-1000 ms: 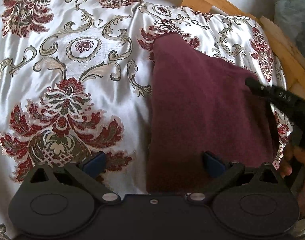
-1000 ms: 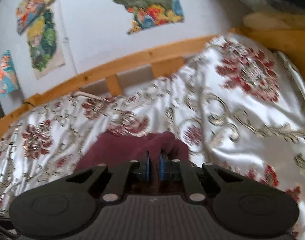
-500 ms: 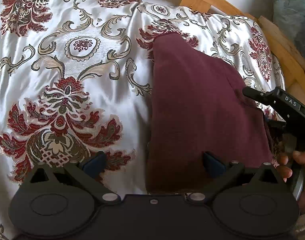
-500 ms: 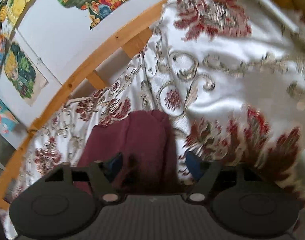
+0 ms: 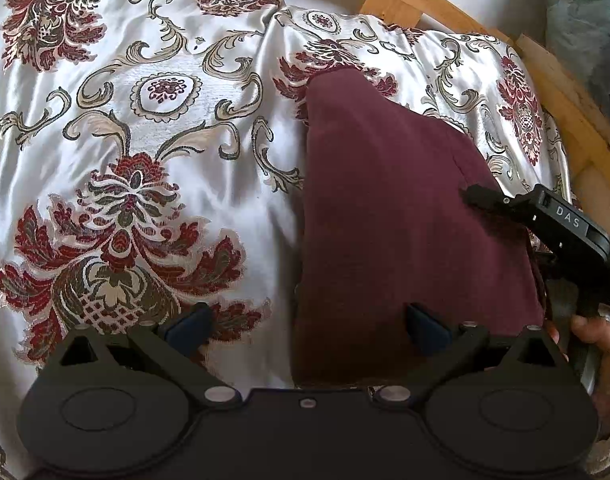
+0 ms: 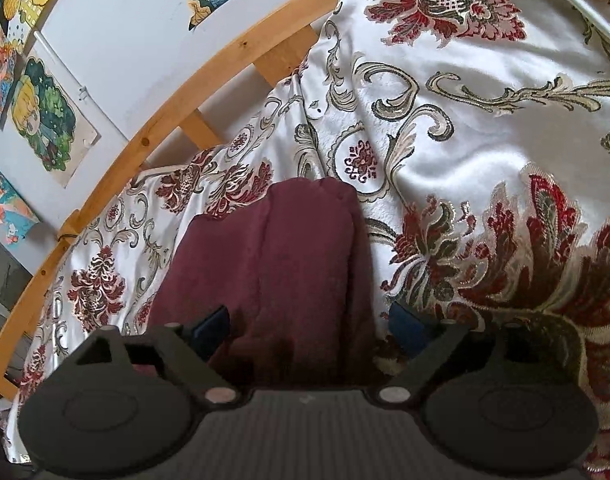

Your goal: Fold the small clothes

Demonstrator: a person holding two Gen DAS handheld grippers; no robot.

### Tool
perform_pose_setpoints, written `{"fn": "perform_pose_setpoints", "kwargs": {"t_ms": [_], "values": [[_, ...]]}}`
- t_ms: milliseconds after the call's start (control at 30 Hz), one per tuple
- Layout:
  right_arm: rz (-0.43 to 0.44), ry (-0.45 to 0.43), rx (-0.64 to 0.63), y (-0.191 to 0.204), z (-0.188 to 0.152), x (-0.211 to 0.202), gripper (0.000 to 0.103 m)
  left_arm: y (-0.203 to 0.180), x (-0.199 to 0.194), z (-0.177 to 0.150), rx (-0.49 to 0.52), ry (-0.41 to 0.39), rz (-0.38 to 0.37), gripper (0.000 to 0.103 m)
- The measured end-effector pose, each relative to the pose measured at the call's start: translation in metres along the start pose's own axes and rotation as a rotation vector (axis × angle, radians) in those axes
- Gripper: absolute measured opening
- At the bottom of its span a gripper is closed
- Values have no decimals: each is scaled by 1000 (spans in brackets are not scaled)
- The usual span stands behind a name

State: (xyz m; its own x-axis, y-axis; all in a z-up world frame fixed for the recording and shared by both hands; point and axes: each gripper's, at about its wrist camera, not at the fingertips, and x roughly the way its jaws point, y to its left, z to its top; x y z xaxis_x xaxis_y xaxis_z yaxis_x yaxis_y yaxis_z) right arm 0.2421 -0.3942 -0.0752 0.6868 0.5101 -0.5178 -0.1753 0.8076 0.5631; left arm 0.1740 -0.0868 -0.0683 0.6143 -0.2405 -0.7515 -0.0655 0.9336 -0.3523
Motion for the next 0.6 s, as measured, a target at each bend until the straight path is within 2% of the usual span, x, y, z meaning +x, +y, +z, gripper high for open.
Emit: {"fn": "perform_pose_setpoints", "kwargs": {"t_ms": [133, 267, 400, 467, 600], "values": [[-27, 5, -49, 8, -4, 2, 78, 0, -1, 1, 0, 2, -1, 102], [-29, 16, -69, 10, -6, 4, 78, 0, -3, 14, 13, 13, -48, 102], [-23, 13, -63, 8, -7, 4, 79, 0, -3, 30, -2, -2, -138, 102], [-23, 12, -66, 8, -8, 4, 79, -3, 3, 36, 2, 18, -165, 102], [-17, 11, -63, 7, -8, 4, 80, -7, 20, 37, 20, 94, -136, 102]]}}
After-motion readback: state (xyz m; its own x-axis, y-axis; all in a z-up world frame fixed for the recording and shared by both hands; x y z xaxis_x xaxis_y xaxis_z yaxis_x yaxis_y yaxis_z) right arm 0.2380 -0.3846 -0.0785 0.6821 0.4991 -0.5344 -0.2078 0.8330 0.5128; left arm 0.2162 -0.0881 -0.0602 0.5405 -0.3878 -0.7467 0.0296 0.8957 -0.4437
